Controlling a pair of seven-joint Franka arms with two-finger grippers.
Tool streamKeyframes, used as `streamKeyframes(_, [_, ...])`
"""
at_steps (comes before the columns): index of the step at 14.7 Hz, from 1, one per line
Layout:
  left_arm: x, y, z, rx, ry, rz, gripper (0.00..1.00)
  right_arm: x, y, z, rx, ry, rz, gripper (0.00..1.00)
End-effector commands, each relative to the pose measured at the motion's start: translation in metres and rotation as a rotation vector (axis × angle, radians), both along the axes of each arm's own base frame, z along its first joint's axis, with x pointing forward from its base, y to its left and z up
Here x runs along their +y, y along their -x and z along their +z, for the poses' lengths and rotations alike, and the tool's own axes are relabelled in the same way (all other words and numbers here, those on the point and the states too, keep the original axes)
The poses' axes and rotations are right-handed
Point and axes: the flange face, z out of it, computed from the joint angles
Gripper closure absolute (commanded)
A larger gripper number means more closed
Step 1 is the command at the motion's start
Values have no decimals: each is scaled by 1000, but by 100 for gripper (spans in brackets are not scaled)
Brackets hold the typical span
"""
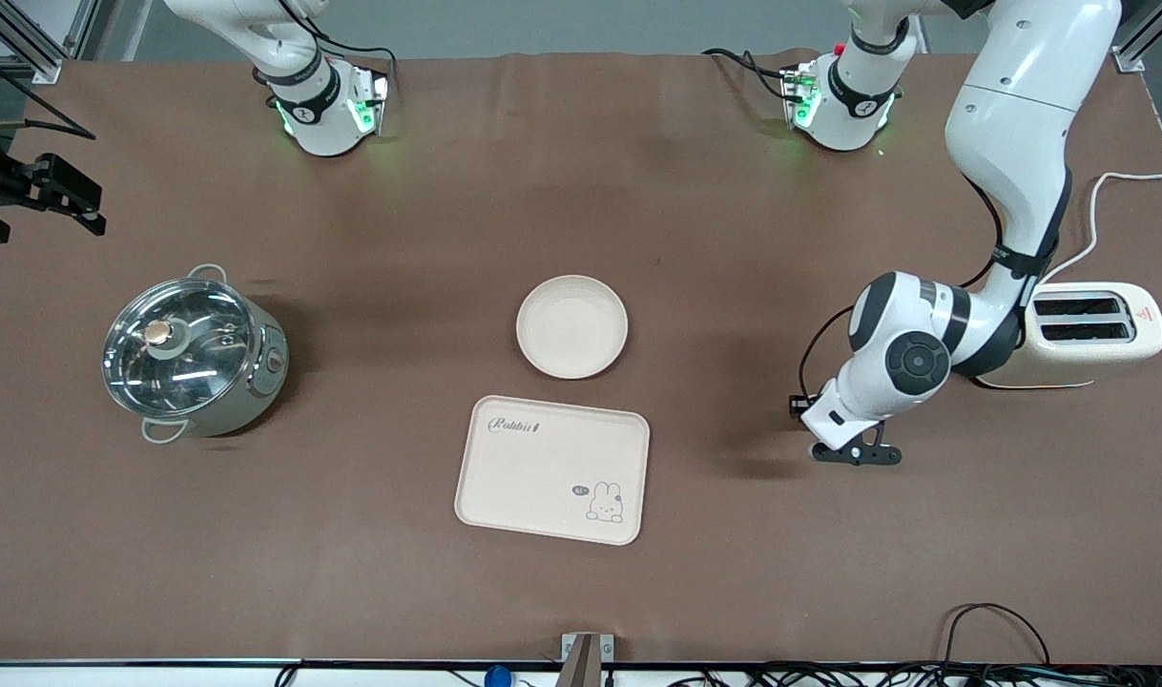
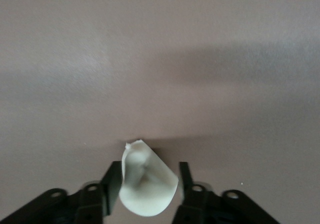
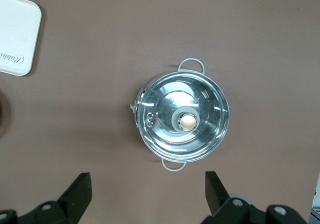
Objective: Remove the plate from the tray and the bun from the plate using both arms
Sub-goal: 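Lower the bun onto the table and open the left gripper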
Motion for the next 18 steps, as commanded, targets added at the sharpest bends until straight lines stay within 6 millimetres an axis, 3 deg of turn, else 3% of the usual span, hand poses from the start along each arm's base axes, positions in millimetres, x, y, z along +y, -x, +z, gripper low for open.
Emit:
streamKeyframes(1, [1,-14,44,-63,6,-9,0,-1,1,1,0,11,-12,0])
streamKeyframes(5, [5,-22,158,-132,-22,8,0,1,1,1,2,11,-9,0])
streamKeyframes(9, [16,-8,247,-76,-16,-11,0,-1,2,0,6,11,-11,0])
streamKeyframes(13, [54,34,351,-120,-10,-17,0,-1,2,1,5,11,-11,0])
streamKeyframes(16, [71,78,403,-75,-26,-4,0,-2,2,0,6,9,-13,0])
streamKeyframes(18, [81,96,421,-63,-44,-11,0,-3,2,-1,12,6,-17,0])
